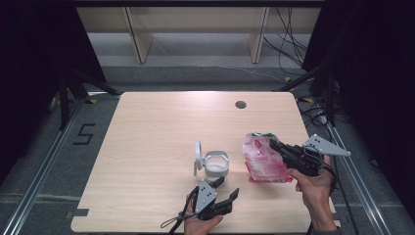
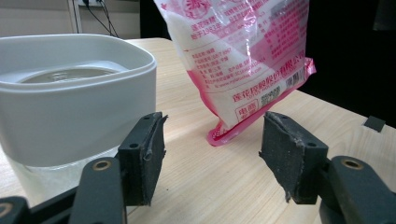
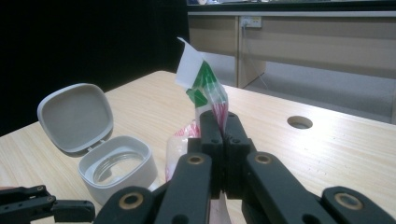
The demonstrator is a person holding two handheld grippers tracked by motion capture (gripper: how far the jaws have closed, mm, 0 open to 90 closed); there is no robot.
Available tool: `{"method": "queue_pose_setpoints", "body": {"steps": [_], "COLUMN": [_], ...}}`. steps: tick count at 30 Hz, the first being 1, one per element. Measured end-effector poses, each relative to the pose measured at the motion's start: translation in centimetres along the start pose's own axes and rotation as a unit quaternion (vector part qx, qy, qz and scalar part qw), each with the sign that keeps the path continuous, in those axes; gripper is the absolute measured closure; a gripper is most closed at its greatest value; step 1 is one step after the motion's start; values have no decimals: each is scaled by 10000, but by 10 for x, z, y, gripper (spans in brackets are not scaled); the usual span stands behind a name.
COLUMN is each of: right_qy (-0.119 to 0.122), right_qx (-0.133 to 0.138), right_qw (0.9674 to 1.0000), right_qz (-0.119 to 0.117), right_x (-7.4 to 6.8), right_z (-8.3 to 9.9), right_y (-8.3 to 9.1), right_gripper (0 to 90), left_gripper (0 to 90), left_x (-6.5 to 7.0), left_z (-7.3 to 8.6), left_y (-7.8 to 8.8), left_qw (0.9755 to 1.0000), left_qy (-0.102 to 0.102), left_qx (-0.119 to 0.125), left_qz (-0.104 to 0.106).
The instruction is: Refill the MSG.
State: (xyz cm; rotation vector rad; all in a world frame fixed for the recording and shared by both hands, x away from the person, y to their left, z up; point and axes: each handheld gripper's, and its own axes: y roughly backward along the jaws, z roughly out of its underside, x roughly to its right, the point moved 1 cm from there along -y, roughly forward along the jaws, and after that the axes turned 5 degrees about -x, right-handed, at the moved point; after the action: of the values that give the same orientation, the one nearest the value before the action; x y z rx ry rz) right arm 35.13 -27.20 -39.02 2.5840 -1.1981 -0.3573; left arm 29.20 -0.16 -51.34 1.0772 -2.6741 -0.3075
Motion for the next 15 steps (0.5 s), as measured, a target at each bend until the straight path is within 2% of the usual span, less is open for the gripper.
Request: {"method": "queue_pose_setpoints", "body": {"steps": [1,2,3,4,6,10,13,14,15], "right_qy": [99,23,-43,47,70,-64,-32,92,-78], "right_qx": [66,52,0,39,38,60,63,132,13], "right_qw": [9999,10000,10000,10000,10000,10000,10000,9998,9999], "right_qz": [-53,-27,-7,-14,58,-5,15,151,83], "right_x": [2,2,1,3,4,5,6,8,5], "right_z": [0,1,2,2,3,6,7,9,10], "right_y": [0,2,4,4,6,10,12,14,16], "right_gripper": [900,900,900,900,900,900,900,900,900], "left_gripper": [388,385,384,383,380,366,365,365,365], "left_x": [-1,-1,-2,-2,-3,-6,-7,-8,-8], "left_z": [0,0,0,0,0,1,1,0,0], "left_y": [0,0,2,2,3,3,1,4,4], "left_qw": [10000,10000,10000,10000,10000,10000,9999,10000,10000], "left_qy": [-13,3,-15,-5,-15,63,68,47,77], "left_qx": [-15,66,-22,-1,-22,-14,23,-38,-2], "left_qz": [-2,39,-7,17,32,74,81,37,40]}}
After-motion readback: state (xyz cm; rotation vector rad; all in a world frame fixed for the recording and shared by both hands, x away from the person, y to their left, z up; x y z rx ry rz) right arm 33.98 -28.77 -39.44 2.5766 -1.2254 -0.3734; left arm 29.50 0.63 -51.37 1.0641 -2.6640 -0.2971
